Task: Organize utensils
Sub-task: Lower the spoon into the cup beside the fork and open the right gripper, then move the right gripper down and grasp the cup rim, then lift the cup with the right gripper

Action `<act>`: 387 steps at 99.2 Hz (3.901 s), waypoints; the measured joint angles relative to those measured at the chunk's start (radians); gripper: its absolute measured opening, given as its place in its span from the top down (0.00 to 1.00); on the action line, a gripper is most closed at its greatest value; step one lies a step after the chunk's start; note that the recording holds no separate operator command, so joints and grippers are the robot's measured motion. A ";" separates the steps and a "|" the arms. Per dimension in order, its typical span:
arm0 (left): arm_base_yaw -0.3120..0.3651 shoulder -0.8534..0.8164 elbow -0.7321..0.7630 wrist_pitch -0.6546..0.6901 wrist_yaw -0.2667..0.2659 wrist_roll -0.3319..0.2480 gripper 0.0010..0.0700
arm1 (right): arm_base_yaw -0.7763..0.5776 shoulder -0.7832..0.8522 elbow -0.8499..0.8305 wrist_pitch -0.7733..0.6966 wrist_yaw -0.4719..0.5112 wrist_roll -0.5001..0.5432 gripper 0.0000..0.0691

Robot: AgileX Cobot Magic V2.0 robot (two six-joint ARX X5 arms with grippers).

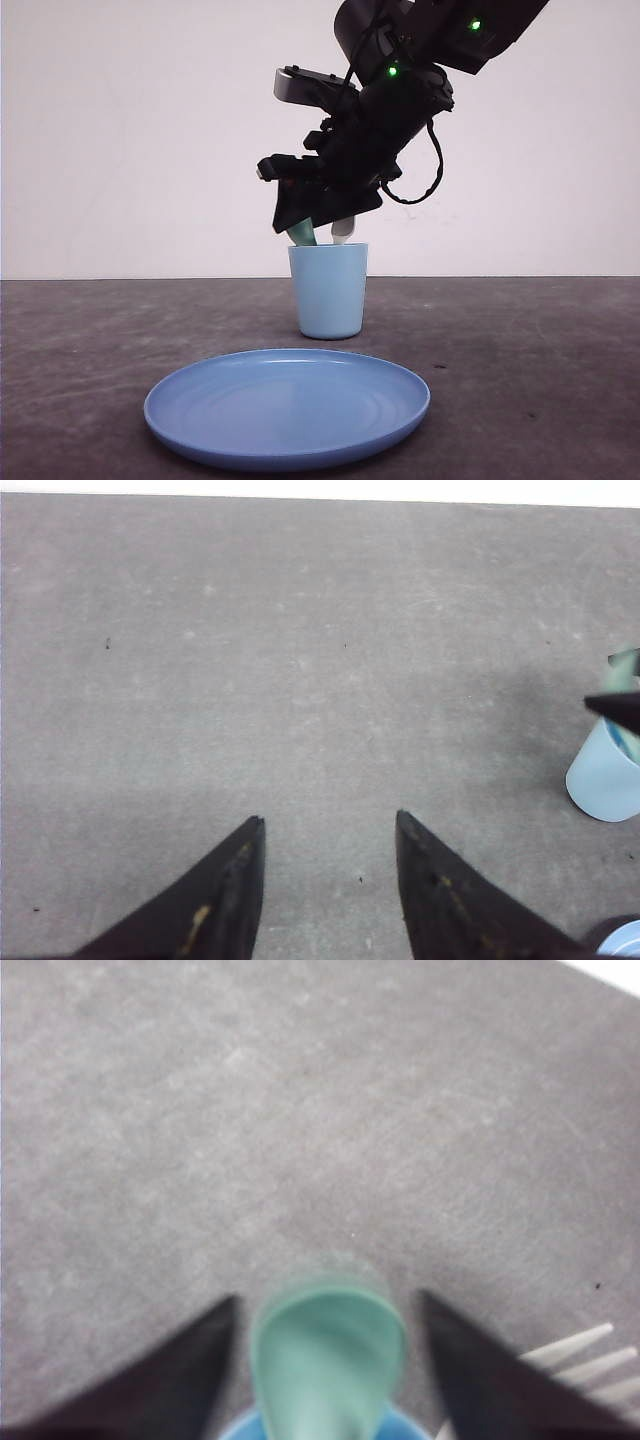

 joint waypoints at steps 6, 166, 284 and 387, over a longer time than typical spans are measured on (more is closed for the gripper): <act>0.000 0.000 0.000 0.002 0.000 0.000 0.67 | 0.003 0.000 0.000 -0.006 0.000 0.000 0.31; 0.000 0.001 0.000 0.016 0.000 0.000 0.67 | -0.116 -0.294 -0.419 0.018 -0.166 0.066 0.01; 0.000 0.001 0.000 0.018 0.000 0.000 0.67 | -0.114 -0.008 -0.211 0.193 -0.242 0.139 0.01; 0.000 0.001 0.000 0.039 0.000 0.000 0.67 | -0.052 -0.230 -0.203 -0.046 -0.229 0.127 0.27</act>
